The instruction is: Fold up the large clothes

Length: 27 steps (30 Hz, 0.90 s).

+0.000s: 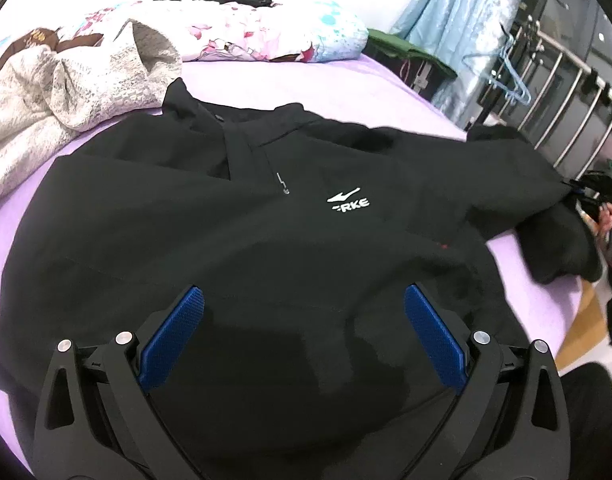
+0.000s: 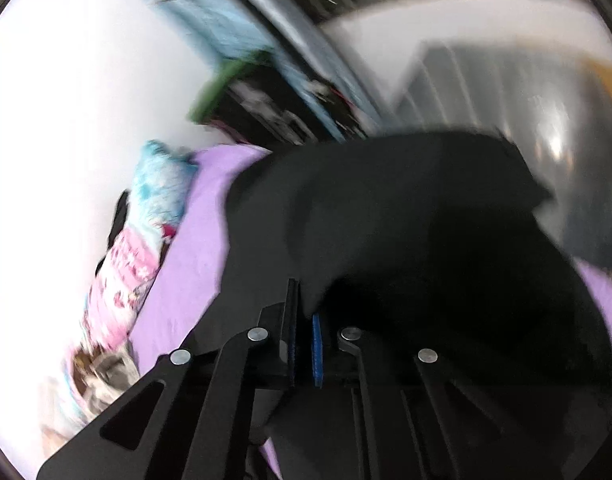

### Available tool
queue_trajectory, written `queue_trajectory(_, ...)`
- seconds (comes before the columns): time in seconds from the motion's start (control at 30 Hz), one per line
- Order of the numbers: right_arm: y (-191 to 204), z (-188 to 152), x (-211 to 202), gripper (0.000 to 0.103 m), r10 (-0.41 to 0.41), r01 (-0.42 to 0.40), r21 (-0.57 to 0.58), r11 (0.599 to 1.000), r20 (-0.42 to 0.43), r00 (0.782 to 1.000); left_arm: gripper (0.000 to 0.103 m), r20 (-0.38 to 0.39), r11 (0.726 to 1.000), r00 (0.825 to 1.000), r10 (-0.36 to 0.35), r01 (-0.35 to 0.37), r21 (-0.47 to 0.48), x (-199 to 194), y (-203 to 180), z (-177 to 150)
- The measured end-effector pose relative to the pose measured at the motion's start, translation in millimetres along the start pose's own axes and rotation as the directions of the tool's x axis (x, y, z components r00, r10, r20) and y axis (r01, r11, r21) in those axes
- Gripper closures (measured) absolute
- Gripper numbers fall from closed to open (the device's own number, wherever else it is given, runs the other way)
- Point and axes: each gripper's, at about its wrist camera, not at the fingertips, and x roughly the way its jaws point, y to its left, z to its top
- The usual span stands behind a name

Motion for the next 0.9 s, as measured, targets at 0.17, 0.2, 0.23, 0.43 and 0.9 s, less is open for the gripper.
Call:
queue_trajectory(0.17, 114, -37, -37, 0.098, -0.002, 0.067, -0.473, 0.878, 0.137, 0.991, 0.006, 0.020, 0.994, 0.998, -0.065, 0.066, -0.084, -9, 8, 6)
queue_trajectory(0.2, 139, -53, -43, 0.098, 0.008, 0.086, -0.569, 0.818, 0.161, 0.987, 0.006, 0.030, 0.989, 0.995, -0.092, 0.094, -0.110, -12, 11, 9)
queue_trajectory(0.23, 169, -78, -49, 0.098, 0.037, 0.096, -0.677, 0.729, 0.179, 0.983, 0.006, 0.038, 0.985, 0.993, -0.111, 0.115, -0.127, -15, 12, 10)
queue_trajectory(0.43, 260, -201, -50, 0.099, 0.137, 0.021, -0.910, 0.414, 0.085, 0.987, 0.006, 0.074, 0.933, 0.962, -0.264, 0.274, -0.232, -36, 20, 21)
queue_trajectory(0.9, 264, -423, 7, 0.098, 0.067, -0.231, -0.960, 0.160, -0.223, 0.972, 0.006, 0.069, 0.862, 0.931, -0.358, 0.358, -0.359, -46, 38, 24)
